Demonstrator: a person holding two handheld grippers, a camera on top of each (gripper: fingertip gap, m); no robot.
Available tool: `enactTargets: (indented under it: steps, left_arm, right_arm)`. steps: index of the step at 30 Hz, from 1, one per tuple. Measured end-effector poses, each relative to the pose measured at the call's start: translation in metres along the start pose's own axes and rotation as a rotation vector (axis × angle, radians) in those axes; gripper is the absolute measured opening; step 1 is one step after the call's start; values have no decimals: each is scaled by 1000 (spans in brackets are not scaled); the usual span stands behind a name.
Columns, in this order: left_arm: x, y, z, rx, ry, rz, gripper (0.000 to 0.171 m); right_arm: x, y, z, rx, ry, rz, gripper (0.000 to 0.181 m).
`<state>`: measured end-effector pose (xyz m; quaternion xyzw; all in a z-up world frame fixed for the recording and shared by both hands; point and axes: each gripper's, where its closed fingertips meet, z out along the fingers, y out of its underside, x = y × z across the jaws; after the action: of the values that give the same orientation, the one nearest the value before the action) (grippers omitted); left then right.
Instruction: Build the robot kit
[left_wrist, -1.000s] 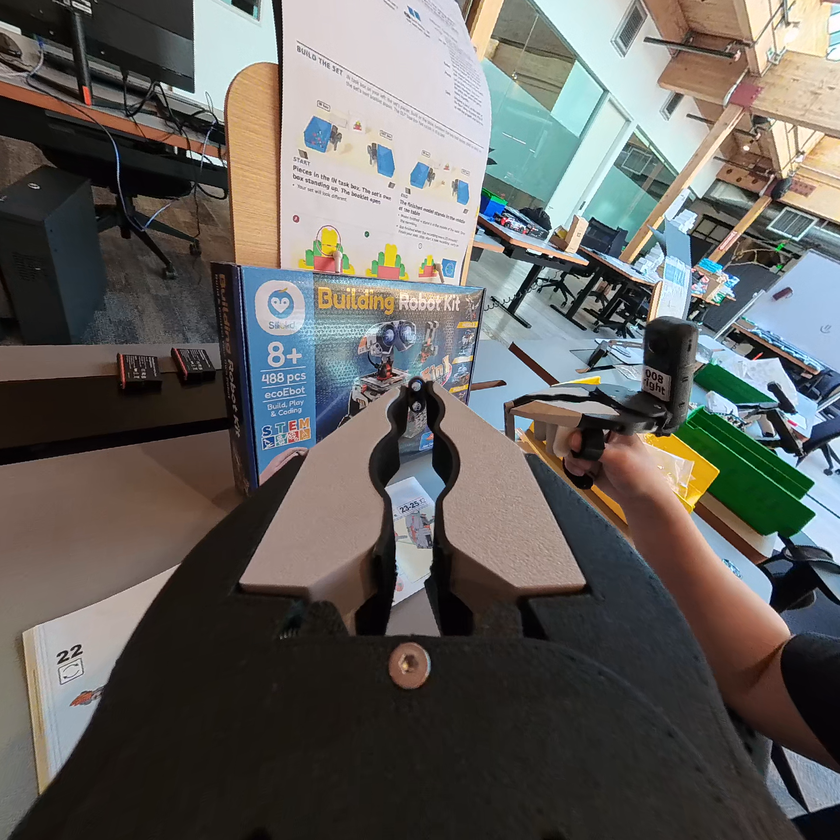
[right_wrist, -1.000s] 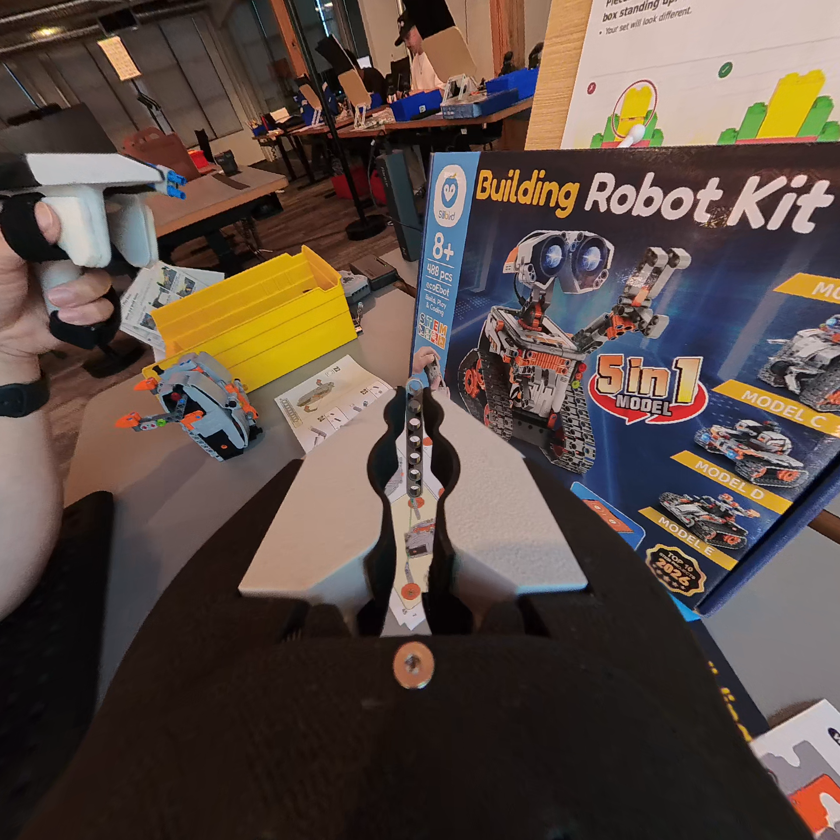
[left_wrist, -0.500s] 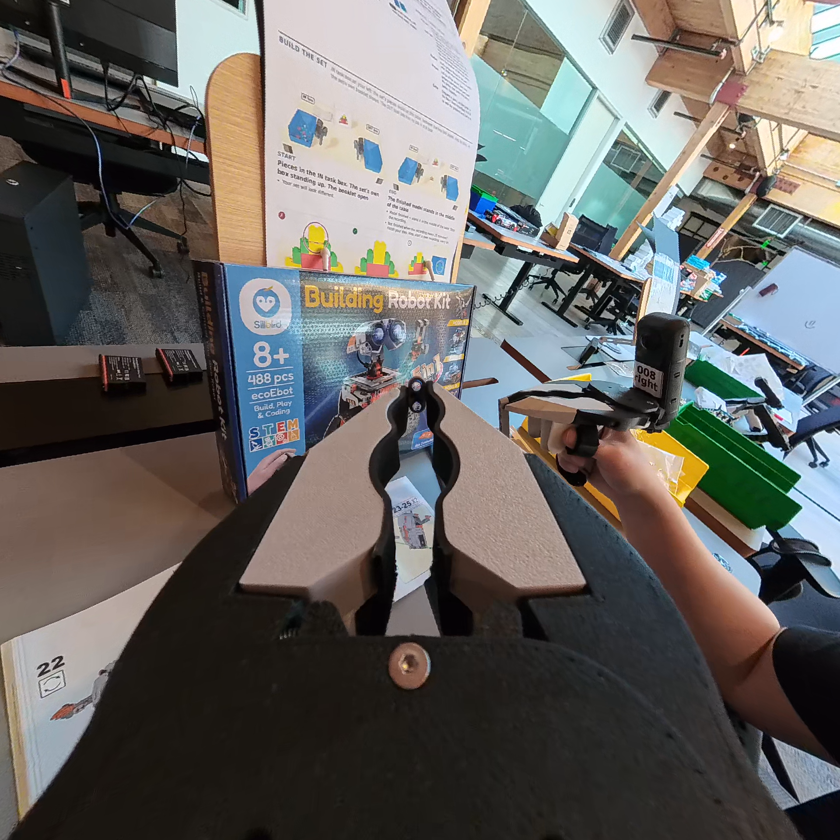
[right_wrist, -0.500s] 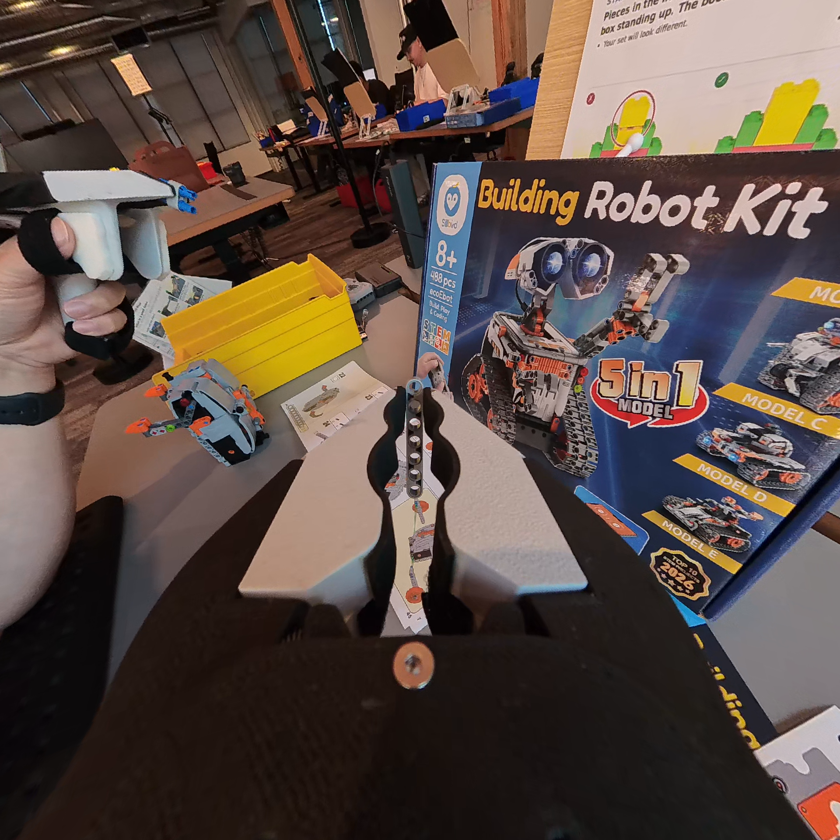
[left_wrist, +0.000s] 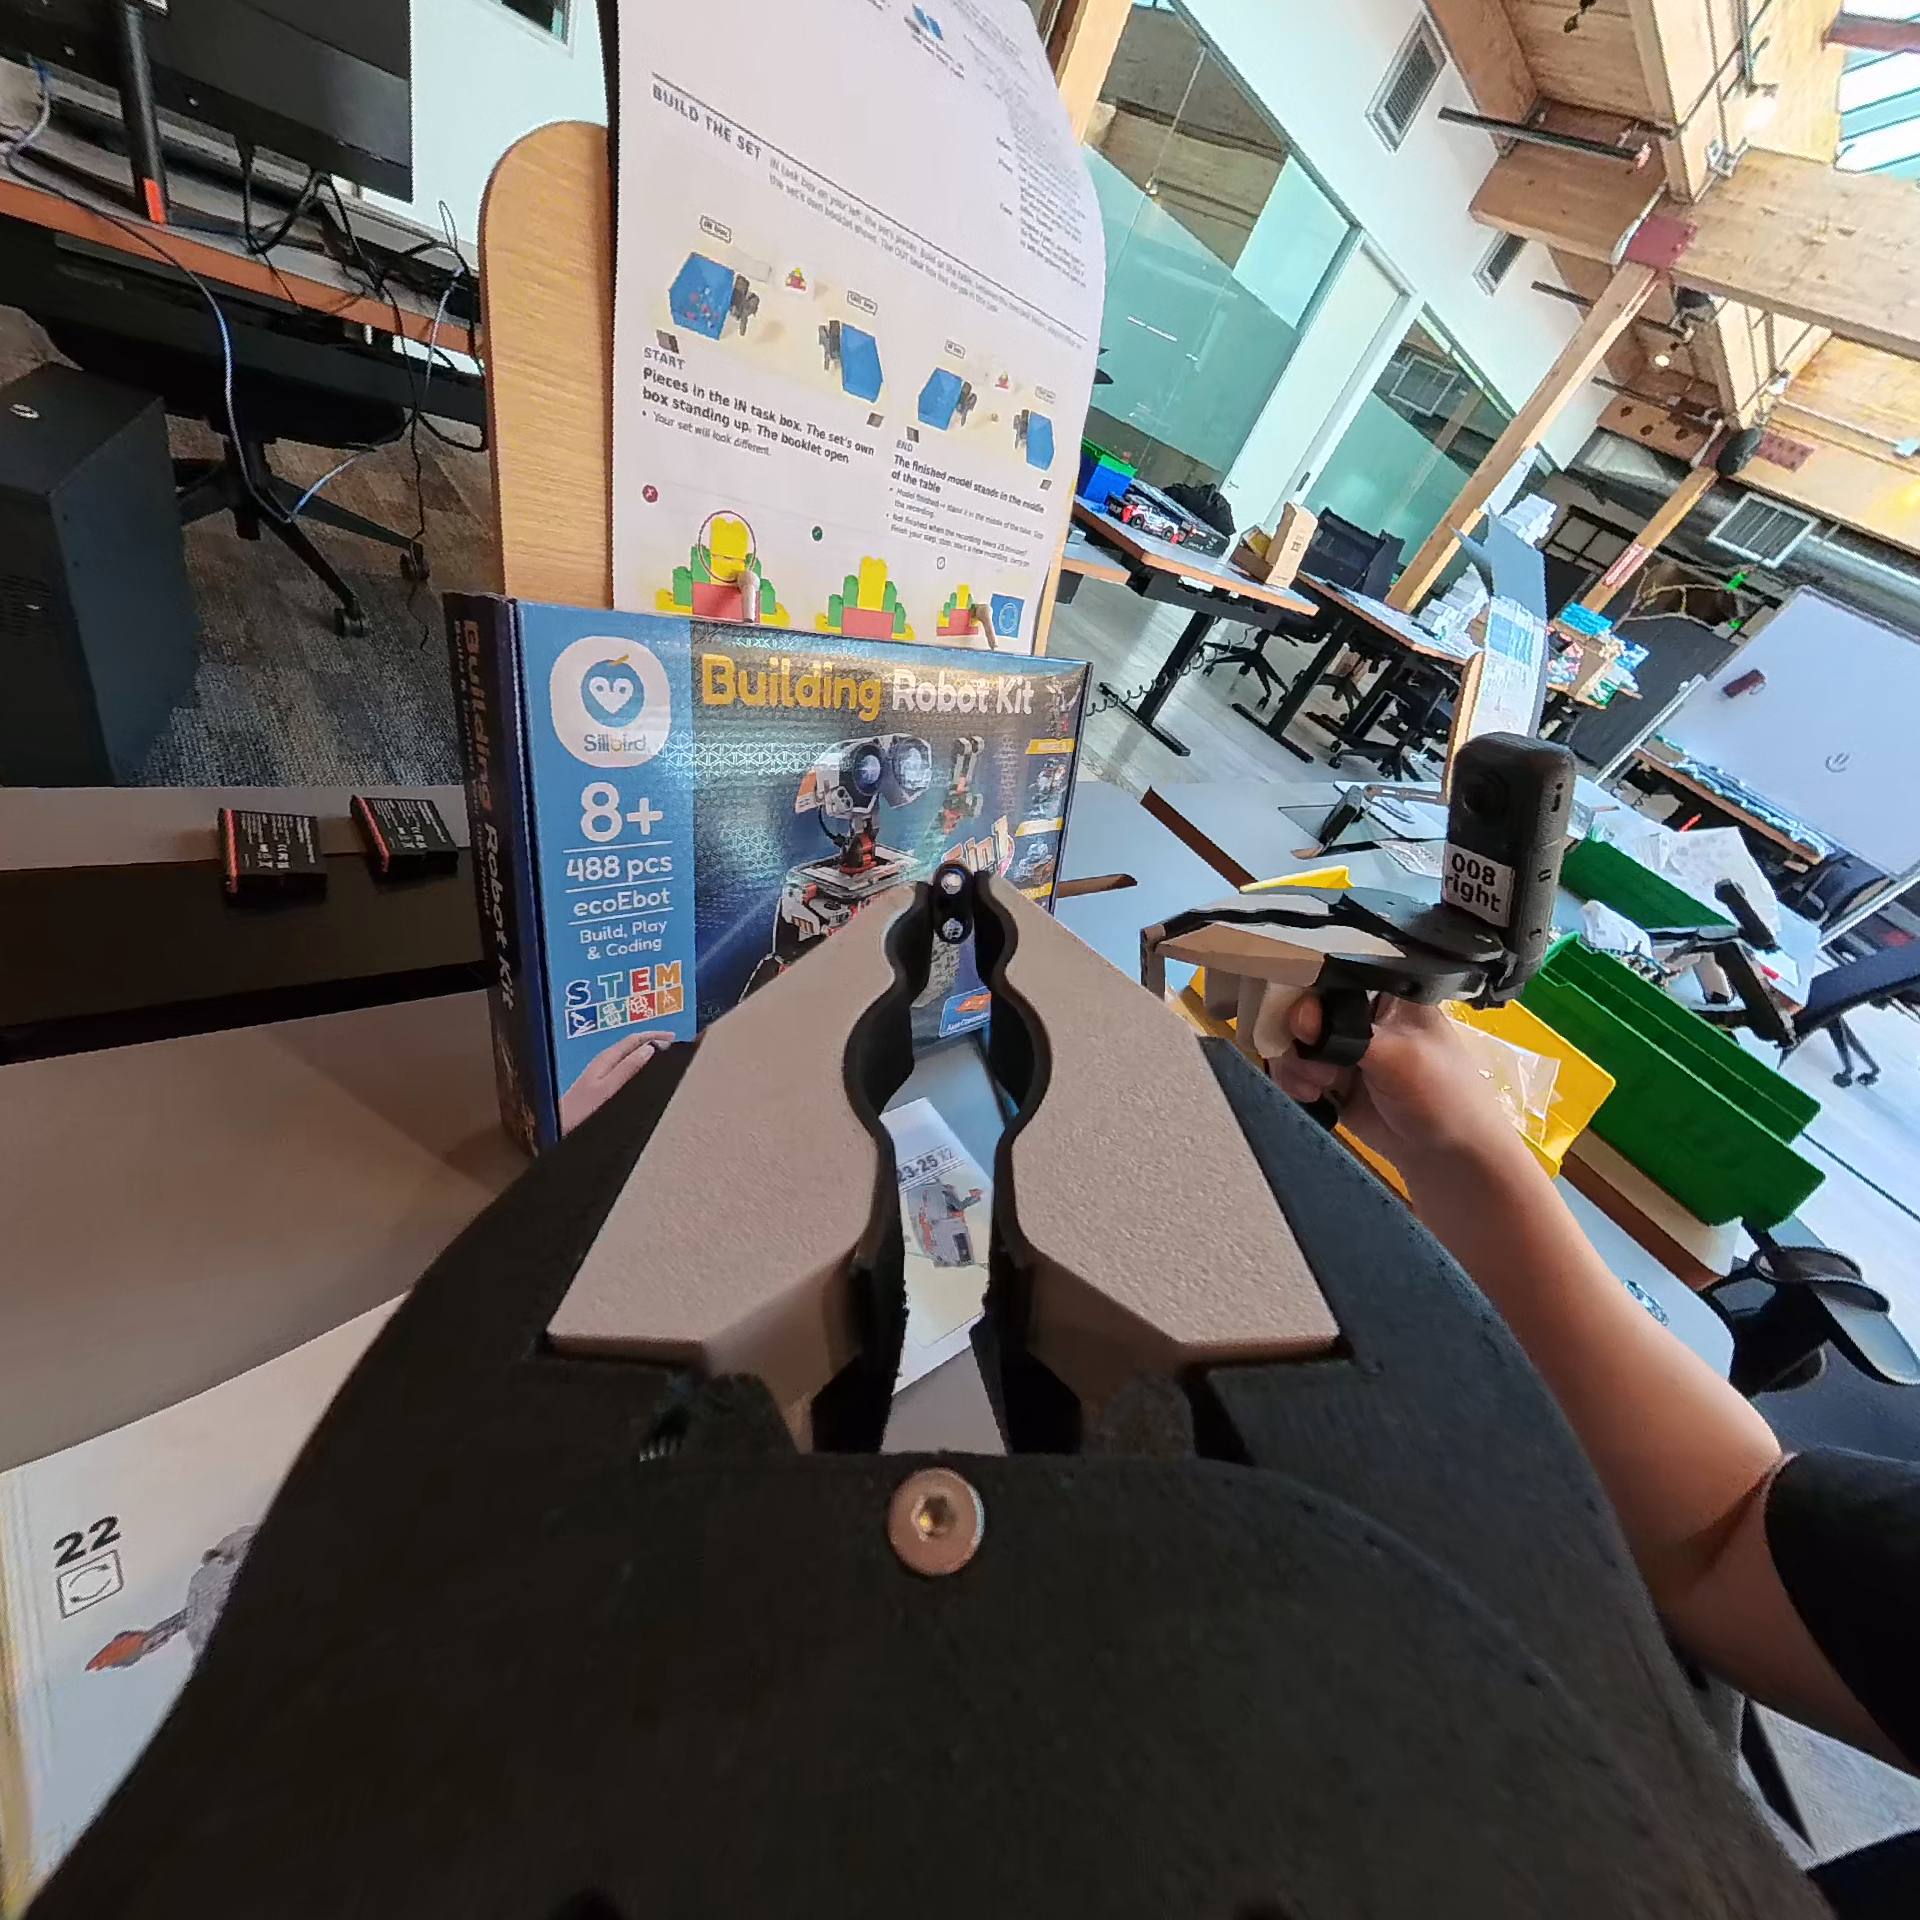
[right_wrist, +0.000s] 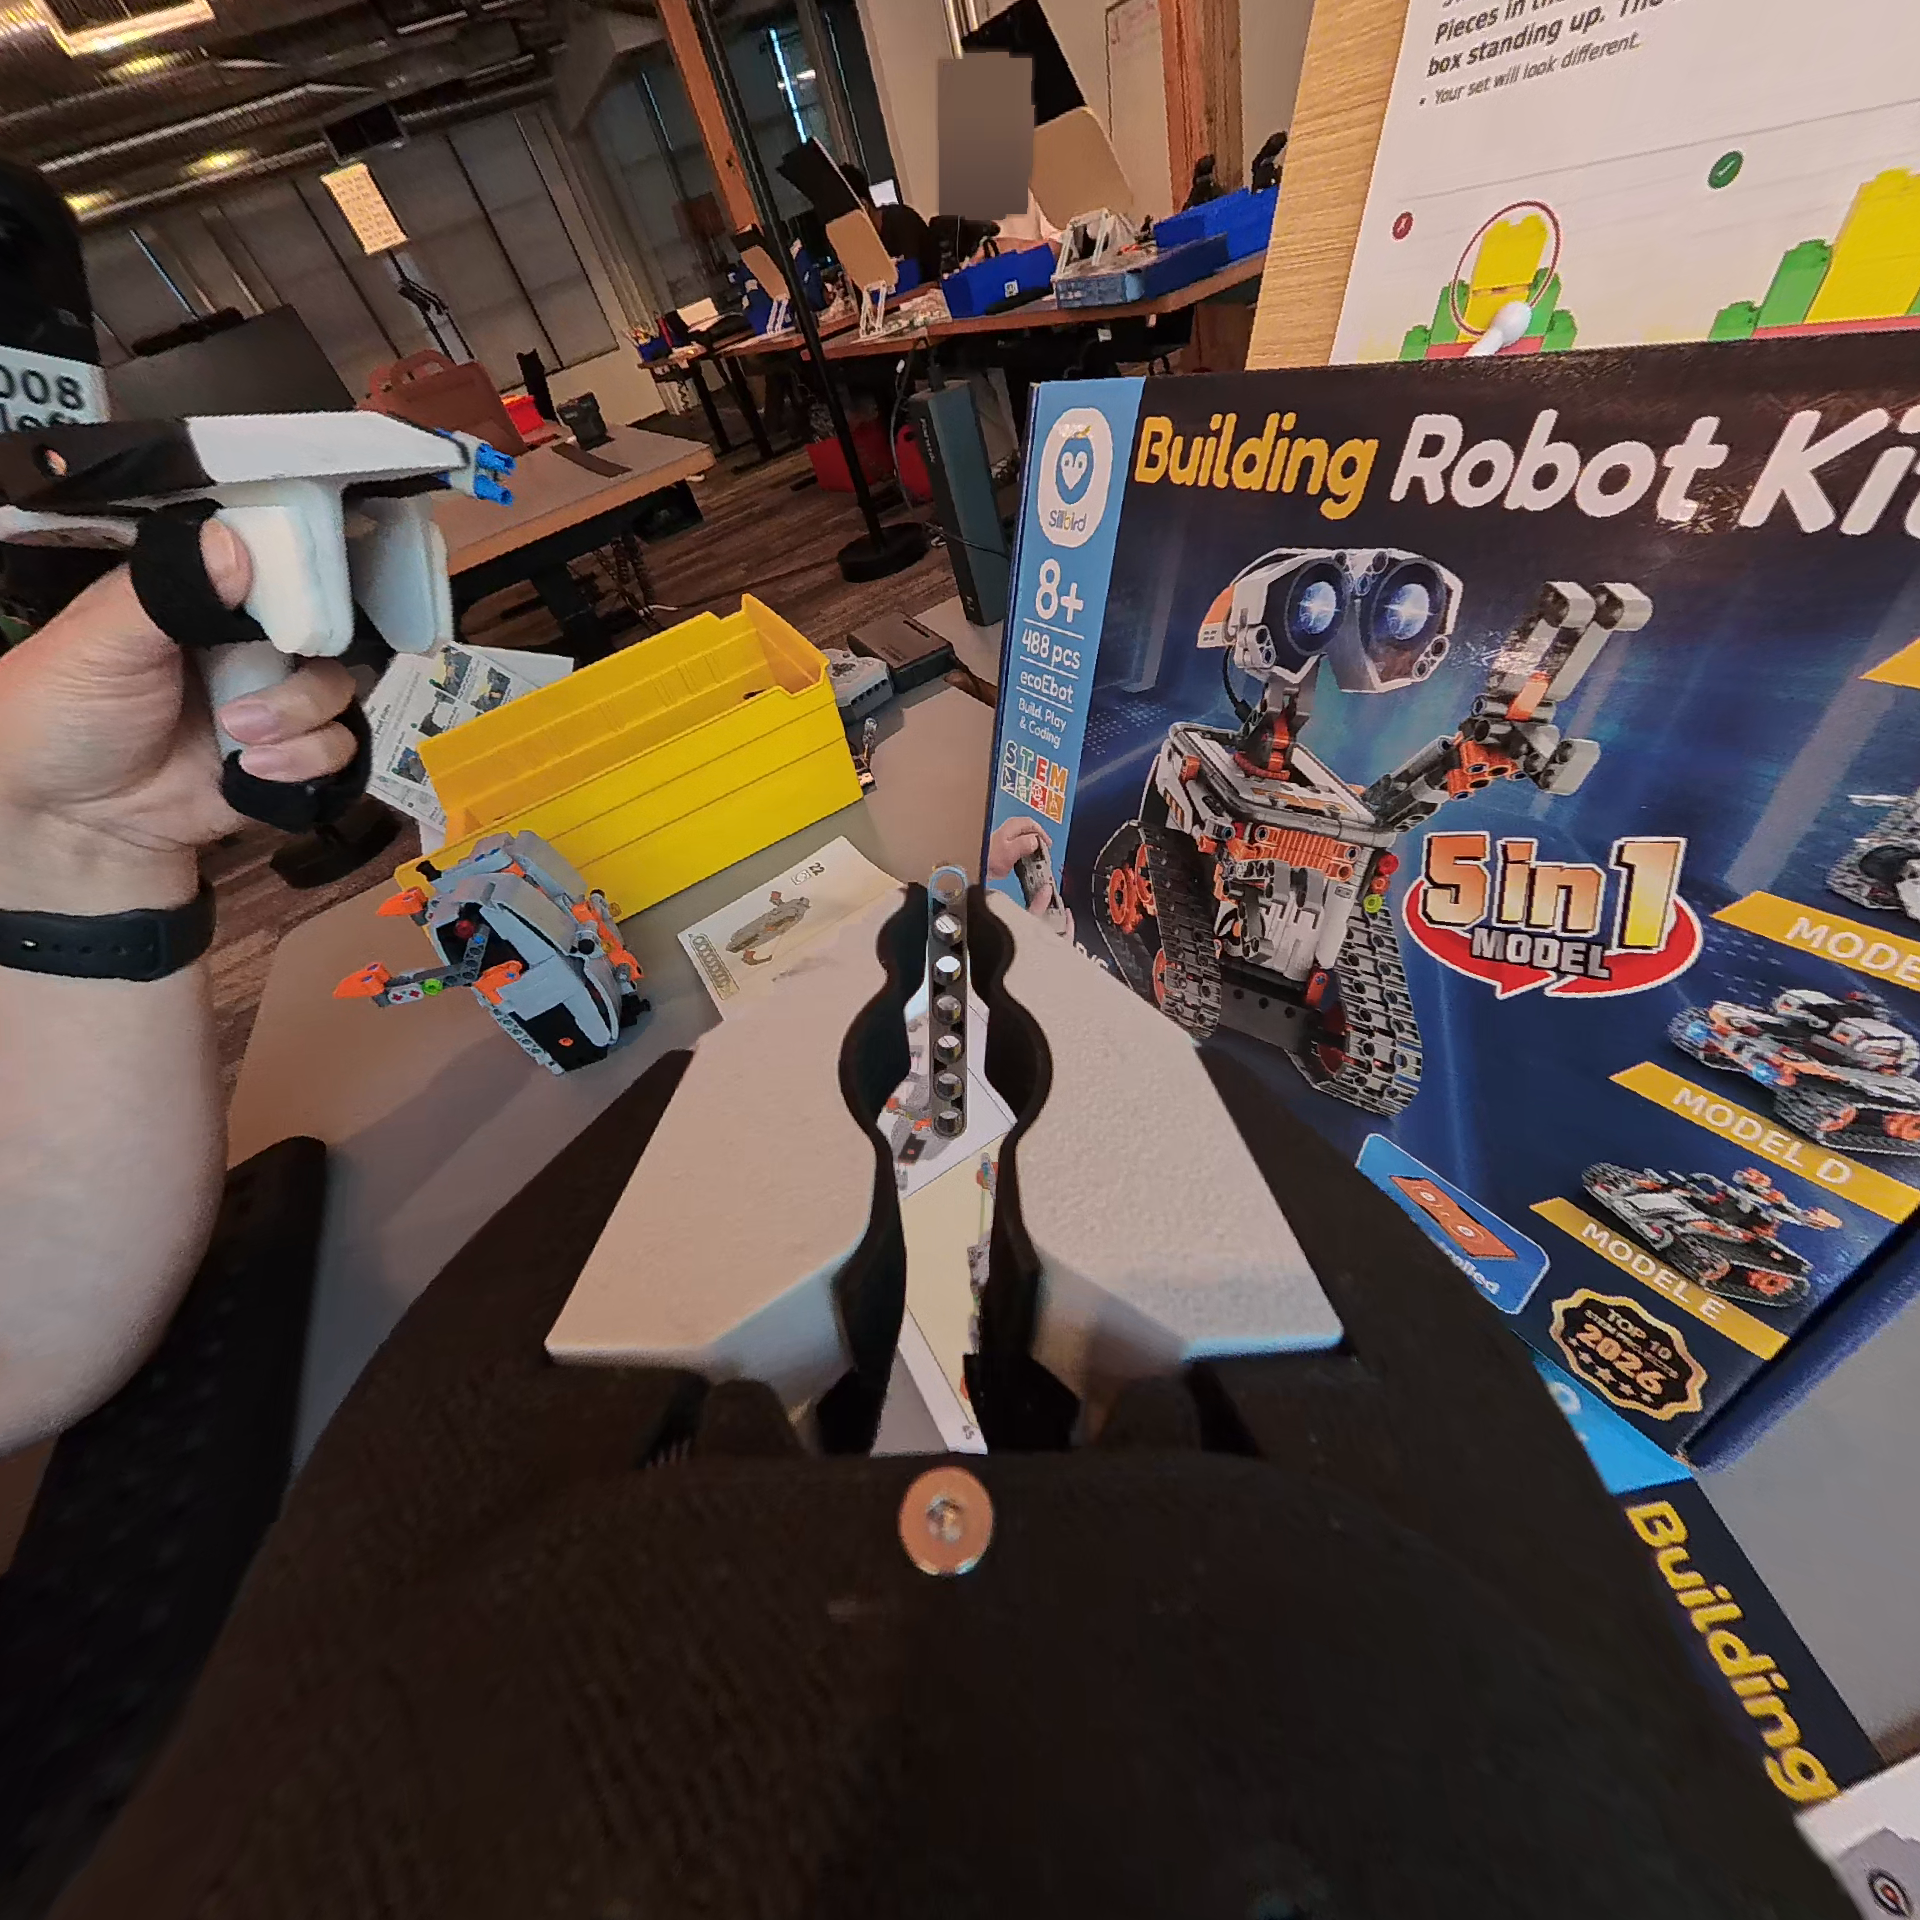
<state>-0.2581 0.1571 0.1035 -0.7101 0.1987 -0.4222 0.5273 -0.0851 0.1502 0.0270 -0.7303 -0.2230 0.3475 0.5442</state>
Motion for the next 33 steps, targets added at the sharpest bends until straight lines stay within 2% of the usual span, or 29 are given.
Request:
enactTargets:
  steps: [3, 5, 9, 12, 16, 20, 23, 27, 33]
  left_arm:
    - [0, 4, 6, 0, 19, -25, 5]
    - [2, 5, 13, 17, 52, -62, 6]
    - [13, 5, 21, 52, 154, -155, 6]
    - [10, 1, 17, 70, 136, -141, 5]
    - [-3, -7, 5, 105, 61, -109, 5]
    - [-20, -12, -6, 117, -33, -68, 5]
    - [-32, -12, -10, 104, -117, -24, 5]
    - [-40, -9, -10, 79, -173, 13, 5]
    - [-32, -3, -2, 60, -140, 9, 5]
  right_arm:
    - [-3, -4, 0, 40, -41, 47, 5]
    - [2, -16, -8, 119, -48, 98, 5]
    - [33, -54, -54, 369, 36, 203, 5]
    - [37, -65, -71, 419, 66, 184, 5]
    - [14, -52, -46, 299, -7, 144, 5]
    - [-6, -16, -7, 87, -53, 78, 5]
    - [-10, 5, 11, -5, -40, 31, 5]
    - [-11, 16, 20, -47, -23, -4, 5]
    - [-14, 2, 12, 10, -11, -27, 5]
